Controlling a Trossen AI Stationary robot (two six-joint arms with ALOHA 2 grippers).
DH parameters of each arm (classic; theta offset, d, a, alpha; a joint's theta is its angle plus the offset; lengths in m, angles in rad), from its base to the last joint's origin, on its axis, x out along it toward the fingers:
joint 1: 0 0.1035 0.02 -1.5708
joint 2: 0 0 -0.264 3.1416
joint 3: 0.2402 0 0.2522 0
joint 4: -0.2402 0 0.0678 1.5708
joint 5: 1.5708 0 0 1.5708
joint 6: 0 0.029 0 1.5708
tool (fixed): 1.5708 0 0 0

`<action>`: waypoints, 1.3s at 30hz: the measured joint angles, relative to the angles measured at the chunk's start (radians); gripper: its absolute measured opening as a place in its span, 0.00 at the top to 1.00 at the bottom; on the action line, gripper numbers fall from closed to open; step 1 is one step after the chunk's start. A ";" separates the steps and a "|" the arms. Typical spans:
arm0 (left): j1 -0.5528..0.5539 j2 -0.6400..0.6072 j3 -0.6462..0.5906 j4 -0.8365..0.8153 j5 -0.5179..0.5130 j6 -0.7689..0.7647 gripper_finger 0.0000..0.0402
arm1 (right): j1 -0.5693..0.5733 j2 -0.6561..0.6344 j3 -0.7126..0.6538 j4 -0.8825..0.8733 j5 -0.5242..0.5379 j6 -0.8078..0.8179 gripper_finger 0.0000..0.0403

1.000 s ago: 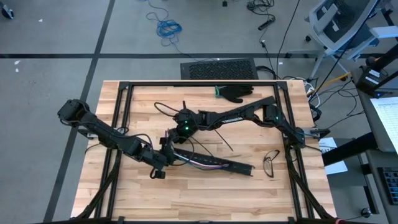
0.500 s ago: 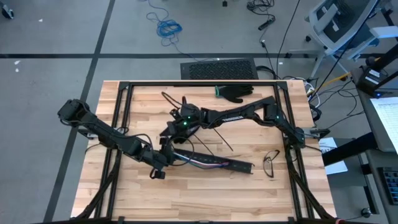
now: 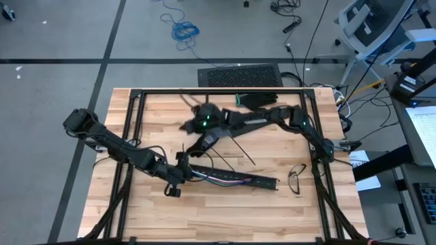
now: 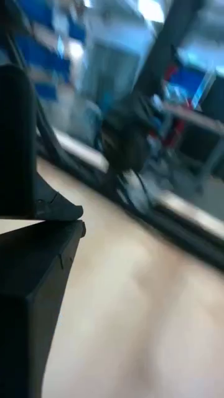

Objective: Ziptie cables
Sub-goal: Put the zip tied cable wires into the black cable duct

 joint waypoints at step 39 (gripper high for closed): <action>0.077 0.000 0.001 -0.122 0.120 -0.313 0.96 | 0.452 -0.628 -0.486 -0.948 0.246 -0.706 0.64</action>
